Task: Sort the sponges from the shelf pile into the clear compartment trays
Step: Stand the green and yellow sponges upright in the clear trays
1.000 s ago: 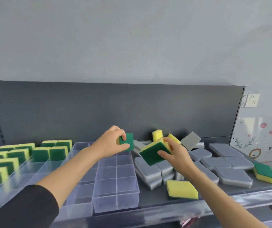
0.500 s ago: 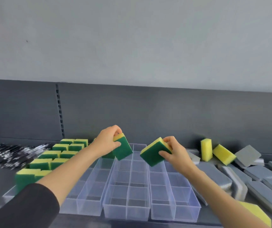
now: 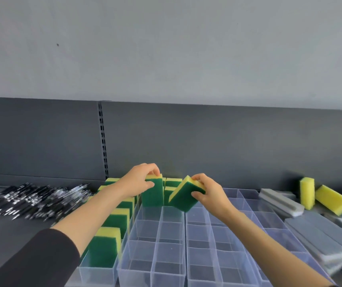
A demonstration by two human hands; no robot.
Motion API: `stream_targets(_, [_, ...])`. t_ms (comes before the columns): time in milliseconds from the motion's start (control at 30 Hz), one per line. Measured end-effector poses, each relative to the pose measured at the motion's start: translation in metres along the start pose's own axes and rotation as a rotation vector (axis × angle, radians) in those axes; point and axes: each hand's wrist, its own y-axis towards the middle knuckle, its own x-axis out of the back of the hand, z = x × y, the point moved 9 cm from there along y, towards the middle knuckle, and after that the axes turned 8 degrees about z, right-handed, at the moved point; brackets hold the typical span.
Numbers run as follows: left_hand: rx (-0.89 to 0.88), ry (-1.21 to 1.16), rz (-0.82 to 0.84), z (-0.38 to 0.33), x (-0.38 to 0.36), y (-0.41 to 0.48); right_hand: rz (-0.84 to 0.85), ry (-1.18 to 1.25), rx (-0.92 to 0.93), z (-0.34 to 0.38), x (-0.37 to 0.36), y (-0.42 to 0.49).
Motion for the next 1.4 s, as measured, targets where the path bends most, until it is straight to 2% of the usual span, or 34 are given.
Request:
stream_targets(333, [-0.014,-0.007,0.173,0.035,-0.031,0.002,0.168,-0.171,-0.049,0.003,-0.048,0.021])
stream_targets(667, [-0.031,0.133,0.284,0.035,-0.063,0.005,0.266,-0.359,-0.054,-0.003,-0.079,0.020])
stream_targets(800, [-0.006,0.119,0.302,0.038,-0.066,0.004,0.265,-0.369,-0.054,-0.009,-0.084,0.017])
stream_targets(1067, [0.002,0.104,0.227,0.019,-0.048,0.007,0.172,-0.343,-0.022,-0.012,-0.049,0.005])
stream_targets(1400, [-0.110,0.145,0.211,-0.077,-0.087,0.036,0.030,-0.411,-0.143,-0.079,0.049,-0.059])
